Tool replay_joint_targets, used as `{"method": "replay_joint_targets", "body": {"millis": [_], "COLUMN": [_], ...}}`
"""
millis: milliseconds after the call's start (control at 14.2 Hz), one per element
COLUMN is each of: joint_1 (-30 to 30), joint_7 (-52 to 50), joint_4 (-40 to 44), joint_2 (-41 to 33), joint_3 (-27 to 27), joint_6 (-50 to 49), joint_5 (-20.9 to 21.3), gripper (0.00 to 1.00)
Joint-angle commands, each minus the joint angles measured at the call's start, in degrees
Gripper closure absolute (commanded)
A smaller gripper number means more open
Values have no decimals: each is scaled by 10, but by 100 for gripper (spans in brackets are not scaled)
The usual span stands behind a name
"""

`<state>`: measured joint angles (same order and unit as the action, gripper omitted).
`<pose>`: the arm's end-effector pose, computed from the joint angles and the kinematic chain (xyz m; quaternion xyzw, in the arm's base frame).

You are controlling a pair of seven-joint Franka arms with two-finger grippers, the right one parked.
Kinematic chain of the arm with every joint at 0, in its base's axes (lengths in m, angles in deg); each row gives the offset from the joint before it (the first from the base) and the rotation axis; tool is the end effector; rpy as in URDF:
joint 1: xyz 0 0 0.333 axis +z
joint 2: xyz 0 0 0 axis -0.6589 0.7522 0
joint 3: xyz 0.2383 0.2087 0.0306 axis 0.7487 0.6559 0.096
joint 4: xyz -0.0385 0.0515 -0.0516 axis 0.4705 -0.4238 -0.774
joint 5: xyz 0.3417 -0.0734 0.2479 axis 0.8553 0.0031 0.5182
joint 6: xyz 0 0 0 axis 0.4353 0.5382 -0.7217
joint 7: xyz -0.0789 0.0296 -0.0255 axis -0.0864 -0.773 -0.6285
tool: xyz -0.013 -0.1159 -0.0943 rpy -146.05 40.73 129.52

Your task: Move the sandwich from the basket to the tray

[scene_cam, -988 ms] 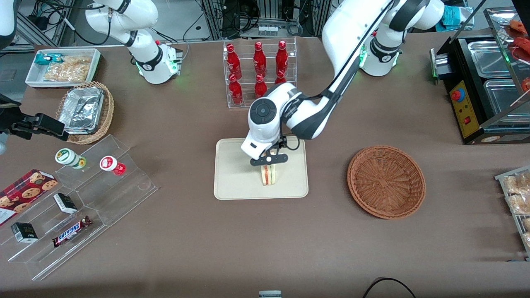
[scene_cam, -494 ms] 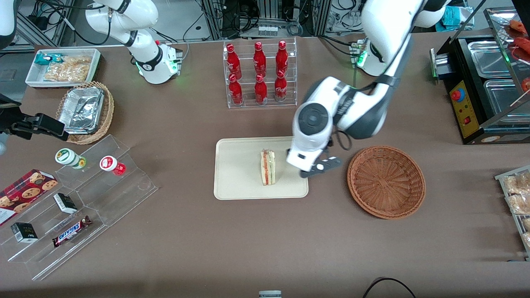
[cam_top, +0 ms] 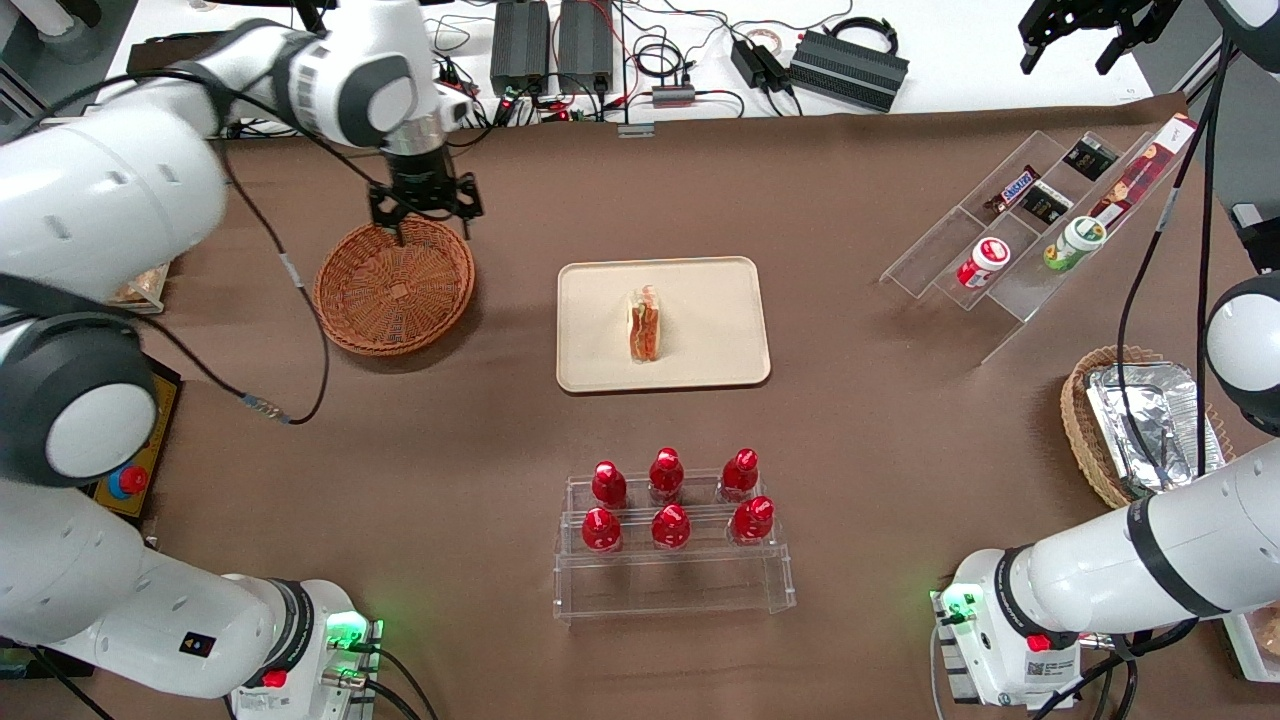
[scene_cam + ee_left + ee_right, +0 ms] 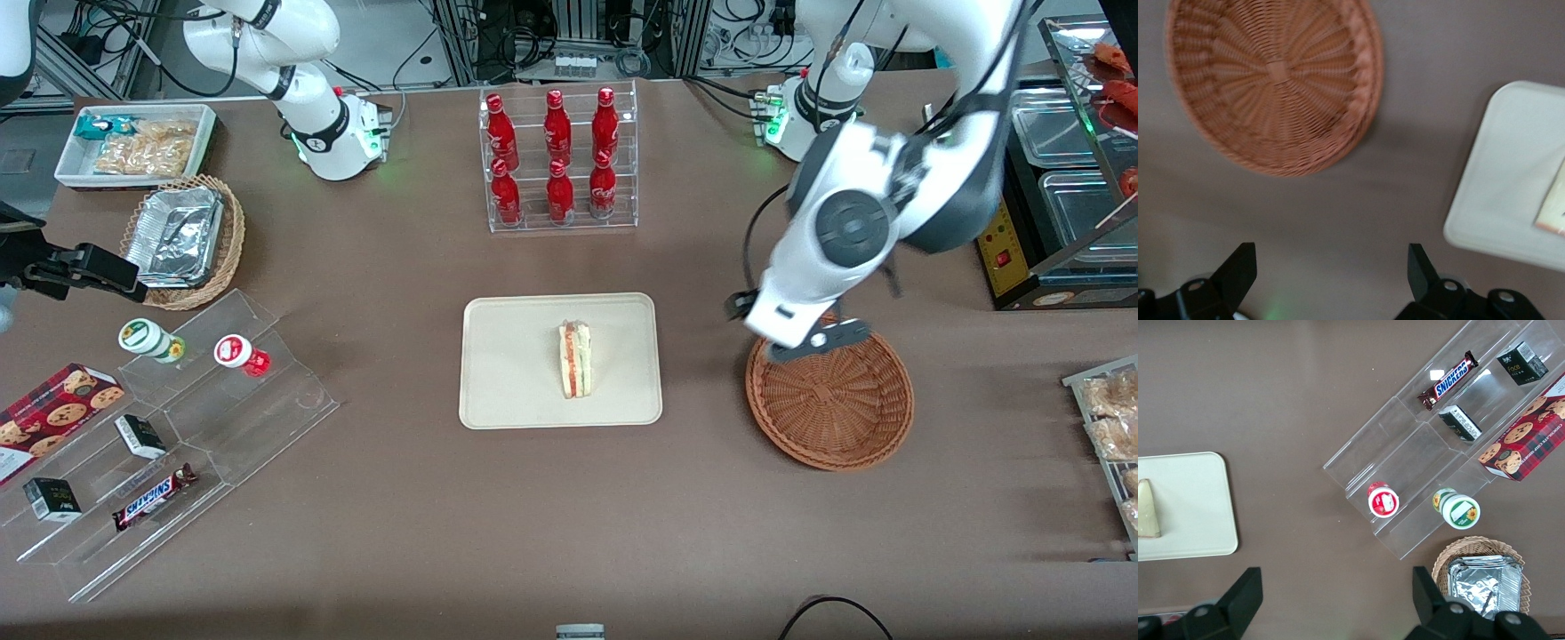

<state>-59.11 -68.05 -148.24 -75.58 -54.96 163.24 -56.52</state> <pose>0.5604 -0.2201 0.3947 -0.9882 -0.0934 0.1062 0.0596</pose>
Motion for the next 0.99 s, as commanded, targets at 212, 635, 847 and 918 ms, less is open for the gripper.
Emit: {"method": "replay_joint_targets", "body": {"millis": [212, 635, 847, 918], "joint_1": [115, 180, 184, 187], "joint_7": [189, 274, 293, 303], "joint_4": [-15, 55, 90, 95], "joint_2": [-115, -124, -123, -123], "joint_3": [-6, -4, 15, 16], "joint_6": [-116, -131, -140, -148], "joint_5": [-3, -2, 2, 1], "gripper": [0, 0, 0, 0]}}
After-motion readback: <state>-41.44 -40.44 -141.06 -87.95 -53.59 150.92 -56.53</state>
